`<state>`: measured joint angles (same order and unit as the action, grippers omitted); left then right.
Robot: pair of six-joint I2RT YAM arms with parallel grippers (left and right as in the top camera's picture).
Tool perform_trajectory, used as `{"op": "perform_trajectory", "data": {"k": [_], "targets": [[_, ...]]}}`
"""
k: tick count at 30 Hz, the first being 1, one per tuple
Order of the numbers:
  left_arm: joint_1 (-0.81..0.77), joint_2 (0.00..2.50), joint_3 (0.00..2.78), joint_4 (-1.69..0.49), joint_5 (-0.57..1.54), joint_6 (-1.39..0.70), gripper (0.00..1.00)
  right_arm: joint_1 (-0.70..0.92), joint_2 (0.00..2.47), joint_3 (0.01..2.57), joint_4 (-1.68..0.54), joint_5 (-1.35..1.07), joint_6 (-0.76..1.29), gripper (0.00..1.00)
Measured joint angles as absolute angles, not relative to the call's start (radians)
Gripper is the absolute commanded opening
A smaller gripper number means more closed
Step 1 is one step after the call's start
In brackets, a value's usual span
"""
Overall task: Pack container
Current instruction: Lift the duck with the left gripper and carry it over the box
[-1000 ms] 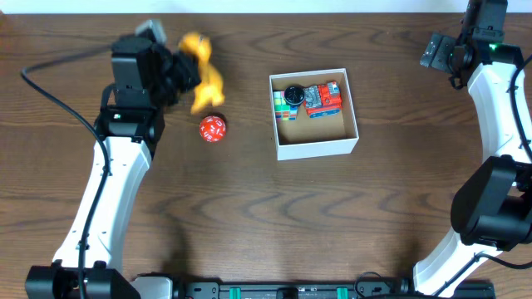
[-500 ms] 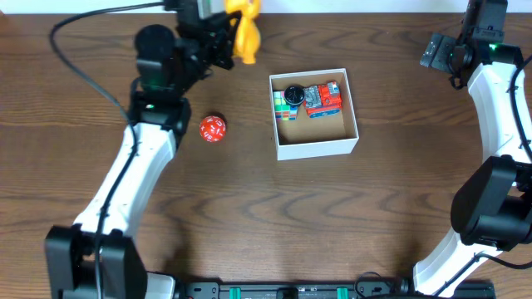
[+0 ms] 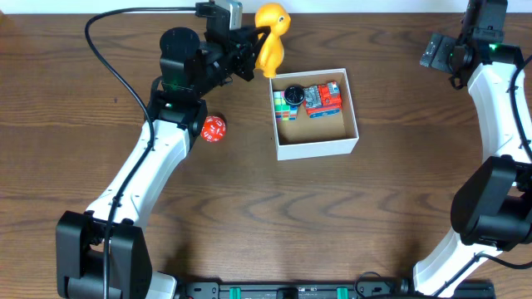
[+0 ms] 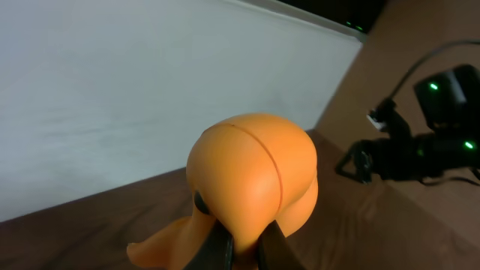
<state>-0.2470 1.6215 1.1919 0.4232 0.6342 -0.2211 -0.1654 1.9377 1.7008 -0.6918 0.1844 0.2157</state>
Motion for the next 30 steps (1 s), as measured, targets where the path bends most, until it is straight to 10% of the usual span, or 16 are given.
{"op": "perform_trajectory", "data": {"k": [30], "targets": [[-0.425, 1.671, 1.536, -0.381, 0.281, 0.163, 0.06, -0.165, 1.938, 1.701, -0.692, 0.184, 0.216, 0.99]]}}
